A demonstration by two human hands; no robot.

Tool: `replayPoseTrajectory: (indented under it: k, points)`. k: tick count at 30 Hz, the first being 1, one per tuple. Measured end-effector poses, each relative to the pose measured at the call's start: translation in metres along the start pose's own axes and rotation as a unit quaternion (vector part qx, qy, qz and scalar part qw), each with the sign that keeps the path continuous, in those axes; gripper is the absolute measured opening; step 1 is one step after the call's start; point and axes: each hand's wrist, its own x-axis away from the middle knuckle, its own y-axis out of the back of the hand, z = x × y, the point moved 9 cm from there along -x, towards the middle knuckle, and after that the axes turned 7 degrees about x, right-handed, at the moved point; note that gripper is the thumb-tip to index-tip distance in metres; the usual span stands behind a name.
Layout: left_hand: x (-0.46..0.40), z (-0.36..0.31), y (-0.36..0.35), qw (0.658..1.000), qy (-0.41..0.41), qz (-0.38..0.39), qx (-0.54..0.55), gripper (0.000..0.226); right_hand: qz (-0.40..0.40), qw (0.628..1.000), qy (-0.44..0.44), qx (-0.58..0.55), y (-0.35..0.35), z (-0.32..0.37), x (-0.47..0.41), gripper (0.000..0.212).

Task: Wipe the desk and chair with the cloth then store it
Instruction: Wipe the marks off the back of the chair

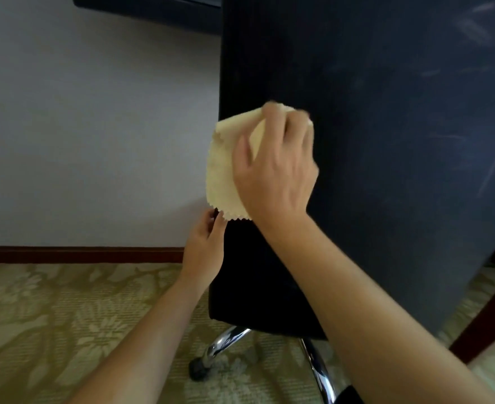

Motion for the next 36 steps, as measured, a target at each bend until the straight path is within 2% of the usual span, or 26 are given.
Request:
replayPoseTrajectory:
  k: [2, 4, 9, 12, 15, 19, 21, 25, 27, 29, 30, 33, 36]
  points:
    - [0.001, -0.005, 0.002, 1.0, -0.007, -0.003, 0.004, 0.026, 0.007, 0.994, 0.1, 0.033, -0.013, 0.004, 0.044, 0.037]
    - [0.0, -0.006, 0.002, 1.0, -0.016, -0.004, -0.007, 0.019, 0.046, 0.985, 0.156, 0.056, -0.025, -0.007, 0.097, 0.031]
    - [-0.003, 0.0, 0.002, 0.999, -0.017, 0.0, -0.031, 0.017, 0.149, 0.979, 0.132, 0.046, -0.035, -0.029, 0.143, 0.015]
    - [-0.003, 0.002, 0.003, 0.999, -0.027, 0.006, -0.018, 0.02, 0.18, 0.979, 0.09, 0.02, -0.031, -0.031, 0.113, 0.031]
    - [0.001, -0.002, 0.0, 0.999, -0.025, 0.017, 0.012, 0.032, 0.127, 0.99, 0.061, 0.011, -0.014, -0.028, 0.049, 0.043]
    - [0.004, -0.002, -0.002, 1.0, -0.022, 0.002, -0.011, 0.031, 0.03, 0.999, 0.032, 0.019, 0.001, -0.022, -0.026, 0.028]
    - [0.005, -0.004, -0.002, 0.999, -0.028, -0.011, -0.011, 0.032, 0.029, 0.998, 0.05, 0.019, -0.002, -0.02, -0.023, 0.029]
    - [0.005, -0.005, 0.002, 0.999, -0.033, -0.028, 0.006, 0.031, 0.118, 0.99, 0.069, 0.021, -0.018, -0.026, 0.058, 0.025]
    - [0.004, -0.003, 0.004, 0.999, -0.027, -0.03, -0.021, 0.034, 0.196, 0.979, 0.043, 0.035, -0.026, -0.035, 0.11, 0.034]
    - [0.004, -0.004, 0.007, 0.998, -0.024, -0.033, -0.057, 0.043, 0.276, 0.96, 0.028, 0.044, -0.035, -0.044, 0.165, 0.027]
    - [0.005, -0.005, 0.007, 0.997, -0.025, -0.032, -0.066, 0.045, 0.306, 0.951, 0.015, 0.047, -0.038, -0.05, 0.189, 0.022]
    - [0.011, -0.011, 0.003, 0.996, -0.023, -0.029, -0.079, 0.043, 0.379, 0.921, -0.08, 0.033, -0.046, -0.069, 0.236, 0.024]
    - [0.014, -0.013, -0.001, 0.995, -0.024, -0.031, -0.089, 0.04, 0.391, 0.908, -0.148, 0.019, -0.043, -0.082, 0.243, 0.026]
